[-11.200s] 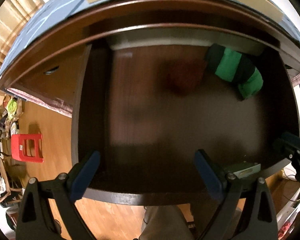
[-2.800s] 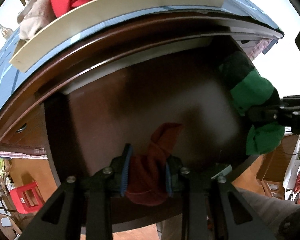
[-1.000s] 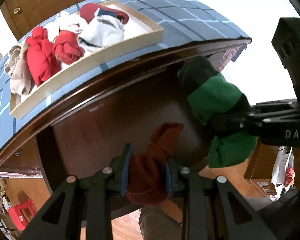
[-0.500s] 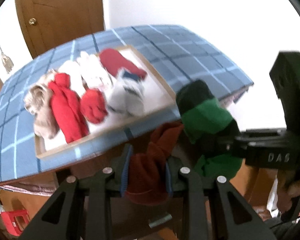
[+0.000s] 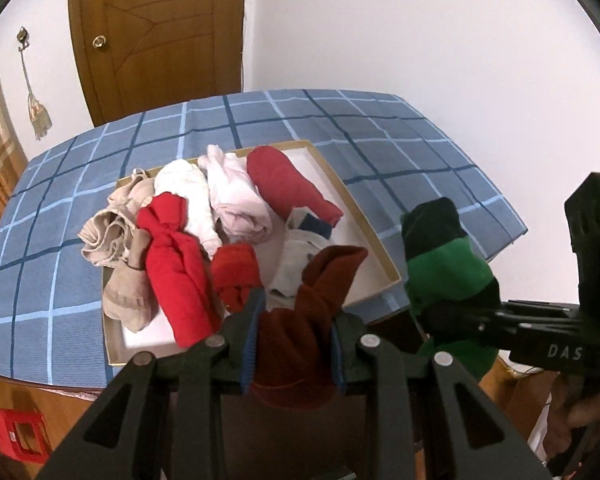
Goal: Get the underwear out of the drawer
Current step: 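Lift the green-and-black sock out of the drawer toward the tray, then lower the green-and-black sock onto the tray and open the right tool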
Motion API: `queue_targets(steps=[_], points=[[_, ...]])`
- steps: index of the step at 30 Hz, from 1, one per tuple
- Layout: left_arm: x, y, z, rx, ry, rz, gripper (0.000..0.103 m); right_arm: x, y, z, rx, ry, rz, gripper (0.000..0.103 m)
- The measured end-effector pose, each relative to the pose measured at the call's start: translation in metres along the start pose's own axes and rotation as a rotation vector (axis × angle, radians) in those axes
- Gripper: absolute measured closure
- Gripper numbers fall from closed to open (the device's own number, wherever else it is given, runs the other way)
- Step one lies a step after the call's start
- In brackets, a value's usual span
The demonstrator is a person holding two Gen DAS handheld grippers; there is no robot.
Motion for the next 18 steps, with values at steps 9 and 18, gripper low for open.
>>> queue_targets(steps=[9,18], points=[[0.012,0.003,-0.001,-0.003,-0.025,-0.01,0.076,0.02,-0.001,0.006,0.001,-0.002,-0.031,0.079],[0.039,0.017,0.008,0.027,-0.048,-0.034,0.076,0.052,0.006,-0.001,-0.056,-0.014,-0.068,0.079]])
Point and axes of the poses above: each gripper's, at about its wrist camera, not at the fingertips, and y roughly the way its jaws point, z to its left, x to its top, the point moved 8 cm from there along y, roughly the way its jaws point, and after that the axes turned 11 degrees about x, right-handed, at the moved point
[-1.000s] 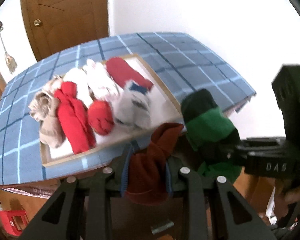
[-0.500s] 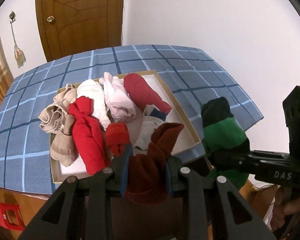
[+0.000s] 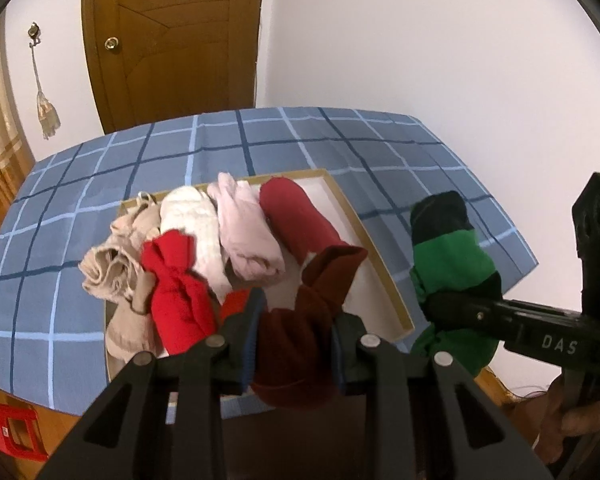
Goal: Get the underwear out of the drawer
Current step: 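Lower the green-and-black sock onto the tray and open the right tool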
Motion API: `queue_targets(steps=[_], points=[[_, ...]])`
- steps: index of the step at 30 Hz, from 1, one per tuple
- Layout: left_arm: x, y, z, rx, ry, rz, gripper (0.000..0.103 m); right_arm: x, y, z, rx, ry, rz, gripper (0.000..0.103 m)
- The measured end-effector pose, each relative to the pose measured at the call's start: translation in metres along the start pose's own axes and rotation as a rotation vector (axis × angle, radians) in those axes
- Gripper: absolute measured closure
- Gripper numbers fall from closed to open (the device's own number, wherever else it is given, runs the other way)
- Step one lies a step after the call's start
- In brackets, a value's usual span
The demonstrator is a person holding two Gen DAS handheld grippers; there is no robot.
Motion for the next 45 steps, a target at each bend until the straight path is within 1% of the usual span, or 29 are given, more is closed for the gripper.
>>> queue_targets(steps=[5,9,20,23,27,34,41,45], points=[[0.013,0.012,0.001,0.011,-0.018,-0.002,0.076,0.016,0.009,0.002,-0.015,-0.018,-0.004,0.079],[0.018,0.024,0.003,0.022,-0.026,0.006,0.076,0.022,0.019,-0.001,-0.05,-0.033,0.018,0.079],[0.014,0.072,0.007,0.069,-0.064,0.085,0.076,0.027,0.058,-0.018,-0.12,-0.061,0.075,0.079],[0.013,0.077,0.005,0.069,-0.061,0.091,0.076,0.031,0.063,-0.023,-0.14,-0.077,0.079,0.079],[0.014,0.082,0.004,0.077,-0.059,0.096,0.076,0.034,0.067,-0.026,-0.144,-0.075,0.091,0.079],[0.013,0.094,0.009,0.123,-0.077,0.12,0.076,0.033,0.085,-0.021,-0.147,-0.102,0.135,0.079],[0.014,0.104,0.01,0.146,-0.069,0.133,0.076,0.037,0.1,-0.028,-0.176,-0.115,0.155,0.079],[0.013,0.112,0.011,0.163,-0.071,0.152,0.076,0.039,0.108,-0.031,-0.178,-0.117,0.179,0.079]])
Point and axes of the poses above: each gripper's, at about its wrist camera, not at the fingertips, and y roughly the way its jaws point, z to its left, x to its top, the point moved 8 cm from there along y, roughly the way its jaws point, and after that the axes turned 11 degrees about x, right-handed, at the moved point
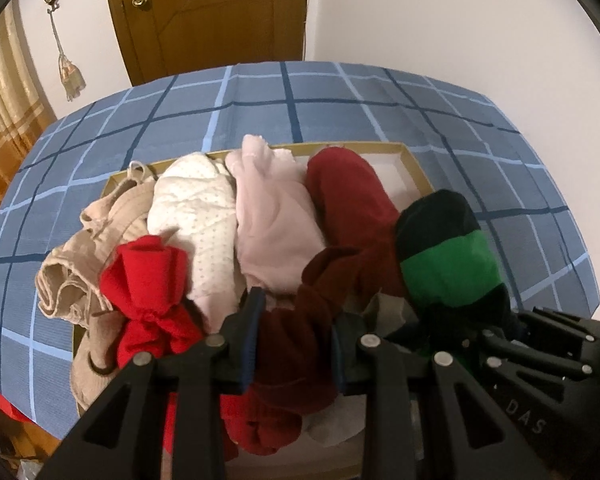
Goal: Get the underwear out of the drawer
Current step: 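Lower the green-and-black sock onto the tray and open the right tool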
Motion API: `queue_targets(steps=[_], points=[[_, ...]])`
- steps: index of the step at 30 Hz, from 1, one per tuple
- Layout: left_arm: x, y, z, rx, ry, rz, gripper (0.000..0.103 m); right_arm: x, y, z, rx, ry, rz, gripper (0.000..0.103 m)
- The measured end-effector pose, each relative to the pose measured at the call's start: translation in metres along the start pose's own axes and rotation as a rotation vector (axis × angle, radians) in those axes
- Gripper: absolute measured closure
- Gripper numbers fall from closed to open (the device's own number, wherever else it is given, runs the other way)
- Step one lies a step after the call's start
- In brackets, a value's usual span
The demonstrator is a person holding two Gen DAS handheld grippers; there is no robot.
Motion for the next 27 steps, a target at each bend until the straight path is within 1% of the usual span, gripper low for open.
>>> queue_targets(steps=[6,14,21,24,27], points=[[0.005,0.012,0.001,0.038,-0.008,0.028,0.076,-0.006,0.011,-0.002,-0.003,0.001,0.031,0.079],[0.004,0.025,0.001,0.054,-0.037,0.062,0.074,-0.006,0.02,-0.004,-0.01,-0.001,0.032,0.078],[0.002,0.034,-0.005,0.08,0.003,0.055,0.071,-0.004,0.024,-0.006,0.002,0.0,0.034,0.077],[0.002,0.036,-0.005,0.084,0.0,0.061,0.068,-0.005,0.024,-0.007,0.015,0.008,0.031,0.075],[0.005,0.043,-0.004,0.074,-0.014,0.088,0.066,-0.005,0.023,-0.011,0.048,0.035,0.036,0.073]])
Point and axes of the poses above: each gripper's, at about its wrist camera, not at the fingertips, and y roughly the way its jaws point, z to its left, x to its top, the point moved 8 cm from there along y, roughly the way its jaws point, and after that the axes turned 11 degrees about x, right-handed, at the moved point
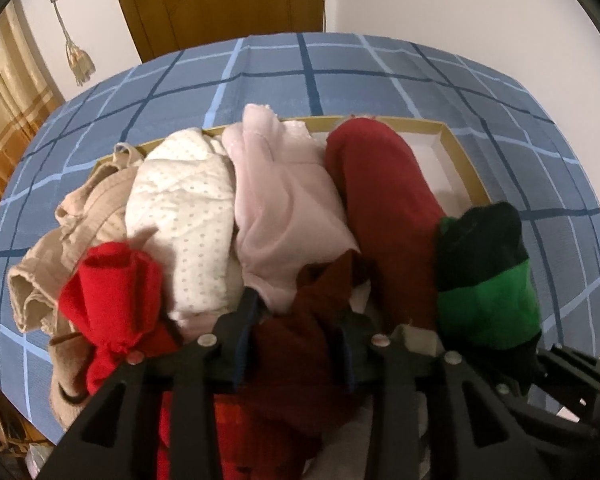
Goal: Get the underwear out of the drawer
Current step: 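Lower the green-and-black sock onto the tray and open the right tool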
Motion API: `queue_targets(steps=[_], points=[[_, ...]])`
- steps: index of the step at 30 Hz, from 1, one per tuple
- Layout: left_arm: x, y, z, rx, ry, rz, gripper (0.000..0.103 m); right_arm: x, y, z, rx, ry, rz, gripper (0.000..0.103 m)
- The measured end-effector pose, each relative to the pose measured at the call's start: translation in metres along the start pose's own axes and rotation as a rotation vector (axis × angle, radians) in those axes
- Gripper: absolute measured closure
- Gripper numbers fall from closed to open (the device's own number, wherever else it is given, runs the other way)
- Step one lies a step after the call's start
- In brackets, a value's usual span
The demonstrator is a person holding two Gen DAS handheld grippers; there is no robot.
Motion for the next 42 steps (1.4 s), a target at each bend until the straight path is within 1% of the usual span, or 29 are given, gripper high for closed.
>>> queue_targets(steps=[4,6,9,10,15,16,18,19,20,21,22,25,28,32,34,42], points=[[0.003,0.004,0.002,-0.011,-0.011,0.025,0.059,-0.002,-0.004,-0.006,0.043,0.046,0.013,0.068],[0.003,0.007,0.004,-0.036,-0.035,0.047,0.056,-0.004,-0.01,-0.004,0.048,0.046,0.01,0.067],[0.003,0.008,0.004,-0.042,-0.014,0.062,0.05,-0.007,-0.022,0.003,0.057,0.022,-0.017,0.066],[0.003,0.009,0.004,-0.041,-0.01,0.067,0.047,-0.008,-0.026,0.003,0.058,0.023,-0.024,0.066],[0.003,0.009,0.003,-0.064,-0.003,0.098,0.043,-0.014,-0.041,0.007,0.069,0.034,-0.057,0.066],[0.002,0.008,0.002,-0.068,0.0,0.106,0.04,-0.015,-0.043,0.007,0.069,0.034,-0.063,0.066],[-0.001,0.007,0.0,-0.085,0.005,0.127,0.03,-0.017,-0.047,0.007,0.066,0.037,-0.071,0.066],[-0.004,0.006,-0.003,-0.092,0.017,0.147,0.023,-0.018,-0.048,0.007,0.065,0.039,-0.075,0.066],[-0.006,0.005,-0.006,-0.088,0.035,0.155,0.02,-0.017,-0.047,0.006,0.06,0.042,-0.078,0.066],[-0.007,0.005,-0.006,-0.077,0.047,0.156,0.02,-0.019,-0.048,0.006,0.058,0.046,-0.081,0.066],[-0.009,0.003,-0.007,-0.063,0.062,0.151,0.02,-0.019,-0.049,0.006,0.055,0.051,-0.085,0.066],[-0.011,-0.003,-0.006,-0.068,0.043,0.136,0.02,-0.018,-0.052,0.005,0.059,0.064,-0.102,0.065],[-0.013,-0.012,-0.003,-0.061,0.035,0.112,0.02,-0.019,-0.056,0.004,0.058,0.068,-0.111,0.062],[-0.014,-0.03,0.002,-0.018,0.042,0.048,0.019,-0.023,-0.06,0.007,0.056,0.072,-0.124,0.06],[-0.015,-0.039,0.009,-0.003,0.013,0.012,0.015,-0.027,-0.063,0.008,0.058,0.077,-0.133,0.059],[-0.02,-0.071,0.035,0.003,-0.018,-0.094,0.014,-0.037,-0.071,0.019,0.052,0.068,-0.156,0.059]])
Point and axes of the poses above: each gripper's, at about its wrist camera, not at the fingertips, and y roughly the way its jaws point, z to its left, x to its top, the point moved 8 cm from there along y, roughly the way its jaws point, and after that the axes turned 11 degrees about x, right-handed, at the moved point
